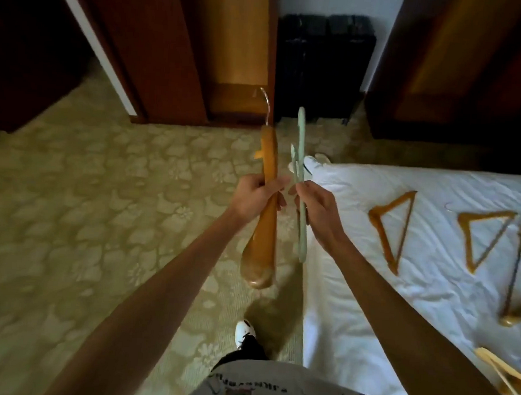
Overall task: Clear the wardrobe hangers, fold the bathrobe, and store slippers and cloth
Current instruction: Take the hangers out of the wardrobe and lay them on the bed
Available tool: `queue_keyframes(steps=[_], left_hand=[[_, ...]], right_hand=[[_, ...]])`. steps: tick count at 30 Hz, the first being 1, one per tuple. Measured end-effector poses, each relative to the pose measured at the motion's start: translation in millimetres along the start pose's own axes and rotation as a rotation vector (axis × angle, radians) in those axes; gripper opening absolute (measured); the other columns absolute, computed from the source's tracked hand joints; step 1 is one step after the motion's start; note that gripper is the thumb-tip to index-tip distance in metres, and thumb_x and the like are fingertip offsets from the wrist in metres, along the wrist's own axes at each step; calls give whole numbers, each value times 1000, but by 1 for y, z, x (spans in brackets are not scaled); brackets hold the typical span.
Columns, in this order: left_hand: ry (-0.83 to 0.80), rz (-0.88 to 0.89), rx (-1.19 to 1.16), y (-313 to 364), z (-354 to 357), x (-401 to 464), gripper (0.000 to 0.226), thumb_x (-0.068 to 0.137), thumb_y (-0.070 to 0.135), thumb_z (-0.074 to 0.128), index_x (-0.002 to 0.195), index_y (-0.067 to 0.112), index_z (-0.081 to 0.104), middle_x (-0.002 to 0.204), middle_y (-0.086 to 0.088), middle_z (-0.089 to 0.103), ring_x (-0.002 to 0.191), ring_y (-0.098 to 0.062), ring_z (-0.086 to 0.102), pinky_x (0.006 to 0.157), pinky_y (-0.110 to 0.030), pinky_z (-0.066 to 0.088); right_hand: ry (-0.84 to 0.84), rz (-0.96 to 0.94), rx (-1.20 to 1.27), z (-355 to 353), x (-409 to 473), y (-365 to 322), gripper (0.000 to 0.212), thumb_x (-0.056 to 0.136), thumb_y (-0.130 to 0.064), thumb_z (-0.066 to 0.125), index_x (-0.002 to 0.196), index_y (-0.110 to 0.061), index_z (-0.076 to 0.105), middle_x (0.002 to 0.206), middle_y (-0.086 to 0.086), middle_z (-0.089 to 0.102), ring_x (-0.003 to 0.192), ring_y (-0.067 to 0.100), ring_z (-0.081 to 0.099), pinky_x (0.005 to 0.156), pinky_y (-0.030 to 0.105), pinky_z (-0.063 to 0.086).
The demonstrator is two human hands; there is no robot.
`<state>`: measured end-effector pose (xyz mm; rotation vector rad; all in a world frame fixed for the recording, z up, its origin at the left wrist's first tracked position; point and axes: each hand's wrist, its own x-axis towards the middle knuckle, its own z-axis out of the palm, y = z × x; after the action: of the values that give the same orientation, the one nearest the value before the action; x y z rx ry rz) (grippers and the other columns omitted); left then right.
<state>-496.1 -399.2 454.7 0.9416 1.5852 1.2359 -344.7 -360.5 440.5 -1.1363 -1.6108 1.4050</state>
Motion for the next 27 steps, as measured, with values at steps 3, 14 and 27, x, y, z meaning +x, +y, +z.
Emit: queue_keyframes(steps=[3, 14, 27], left_hand=[[45, -10, 17, 16, -57, 53, 39, 93, 38, 69, 95, -1, 71, 76, -12, 75, 64, -20, 69, 65, -32, 59], [94, -2, -51, 49, -177, 278, 33, 90, 40, 71, 89, 7, 71, 72, -12, 74, 65, -25, 67, 75, -52, 57], [127, 55, -56, 128, -283, 640, 40, 93, 38, 68, 78, 1, 73, 69, -16, 70, 62, -22, 63, 67, -35, 51]], right_hand=[[-34, -41, 17, 43, 65, -19, 29, 99, -38, 53, 83, -22, 70, 71, 7, 57, 69, 21, 54, 67, 36, 47], [-102, -93, 37, 129, 301, -54, 31, 104, -28, 48, 82, -15, 65, 54, -15, 49, 51, 1, 44, 55, 23, 36], [-138, -227, 45, 210, 694, -103, 30, 95, -40, 51, 80, -19, 67, 58, -13, 53, 55, 7, 48, 59, 26, 37]])
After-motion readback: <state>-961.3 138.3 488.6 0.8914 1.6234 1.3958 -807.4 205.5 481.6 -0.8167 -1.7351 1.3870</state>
